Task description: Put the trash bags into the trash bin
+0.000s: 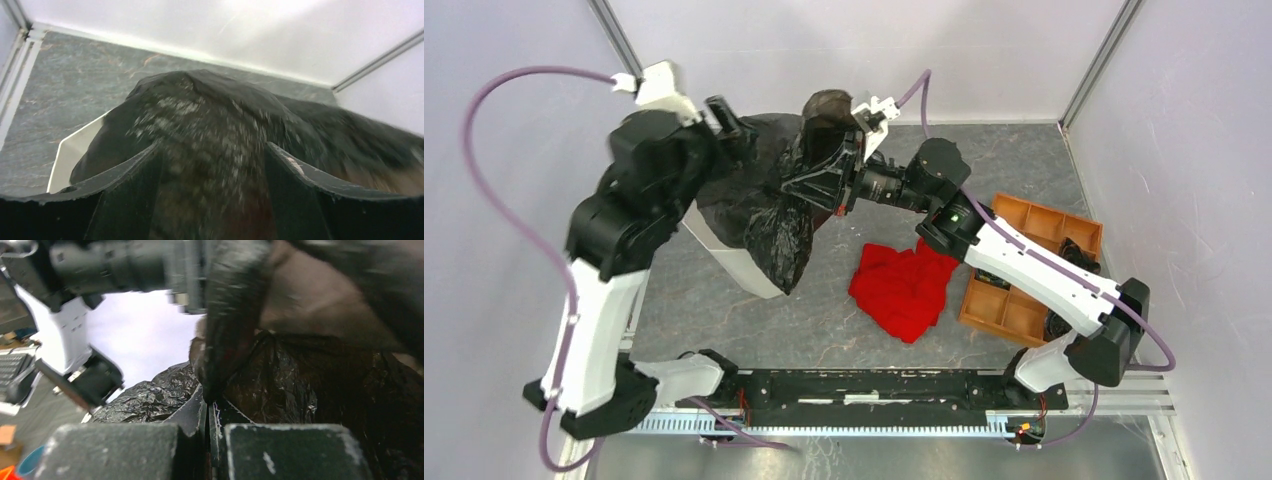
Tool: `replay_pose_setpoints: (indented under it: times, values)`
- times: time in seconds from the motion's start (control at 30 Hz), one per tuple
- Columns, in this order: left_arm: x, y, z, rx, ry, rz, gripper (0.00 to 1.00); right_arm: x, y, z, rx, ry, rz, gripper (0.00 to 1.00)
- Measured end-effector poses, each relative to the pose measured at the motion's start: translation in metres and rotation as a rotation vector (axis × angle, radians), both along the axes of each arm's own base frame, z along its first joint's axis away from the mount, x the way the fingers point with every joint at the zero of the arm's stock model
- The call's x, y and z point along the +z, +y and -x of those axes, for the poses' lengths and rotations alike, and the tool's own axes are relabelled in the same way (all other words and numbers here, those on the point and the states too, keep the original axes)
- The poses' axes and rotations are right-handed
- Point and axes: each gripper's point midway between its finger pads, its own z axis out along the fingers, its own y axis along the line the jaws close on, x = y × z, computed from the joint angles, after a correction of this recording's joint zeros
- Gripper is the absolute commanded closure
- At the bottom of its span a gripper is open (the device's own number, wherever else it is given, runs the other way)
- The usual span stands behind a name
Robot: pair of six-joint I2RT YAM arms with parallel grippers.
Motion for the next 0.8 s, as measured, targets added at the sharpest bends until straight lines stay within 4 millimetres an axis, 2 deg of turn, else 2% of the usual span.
replay_pose_setpoints:
  times: [0.07, 0.1, 0.17, 0.27, 0.33, 0.37, 0.43, 0.53, 0.6, 0.67, 0.7, 0.8]
  values:
    - [-0.016, -0.008, -0.023, 0.020, 0.047, -0.044, 0.01, -0.010, 0.006, 0.006, 0.056, 0.009, 0.023, 0.99]
    - [-0.022, -0.009, -0.031, 0.029, 0.063, -0.066, 0.00, -0.013, 0.009, 0.008, 0.076, 0.016, 0.032, 0.99]
    - [-0.027, -0.010, -0.045, 0.042, 0.077, -0.090, 0.00, -0.019, 0.011, 0.012, 0.109, 0.022, 0.045, 0.99]
    - [-0.018, -0.006, -0.065, 0.065, 0.063, -0.081, 0.00, -0.019, 0.012, 0.016, 0.134, 0.023, 0.047, 0.99]
    - [-0.017, -0.005, -0.077, 0.068, 0.052, -0.068, 0.05, -0.018, 0.012, 0.018, 0.144, 0.019, 0.044, 0.99]
    - [-0.021, -0.006, -0.081, 0.063, 0.054, -0.065, 0.07, -0.018, 0.011, 0.019, 0.149, 0.020, 0.043, 0.99]
    - [-0.041, -0.007, -0.085, 0.049, 0.079, -0.074, 0.08, -0.016, 0.011, 0.021, 0.158, 0.018, 0.041, 0.99]
    - [-0.085, -0.010, -0.079, 0.017, 0.143, -0.092, 0.09, -0.010, 0.013, 0.025, 0.176, 0.007, 0.032, 0.99]
    - [-0.128, -0.006, -0.062, 0.002, 0.219, -0.119, 0.12, -0.004, 0.016, 0.027, 0.186, -0.005, 0.023, 0.99]
    - [-0.155, 0.002, -0.044, 0.002, 0.261, -0.136, 0.16, 0.002, 0.022, 0.030, 0.203, -0.018, 0.012, 0.99]
    - [-0.164, 0.005, -0.036, 0.002, 0.268, -0.139, 0.17, 0.005, 0.028, 0.032, 0.215, -0.024, 0.006, 0.99]
    - [-0.166, 0.016, -0.019, 0.023, 0.246, -0.137, 0.19, 0.013, 0.047, 0.039, 0.249, -0.043, -0.006, 0.99]
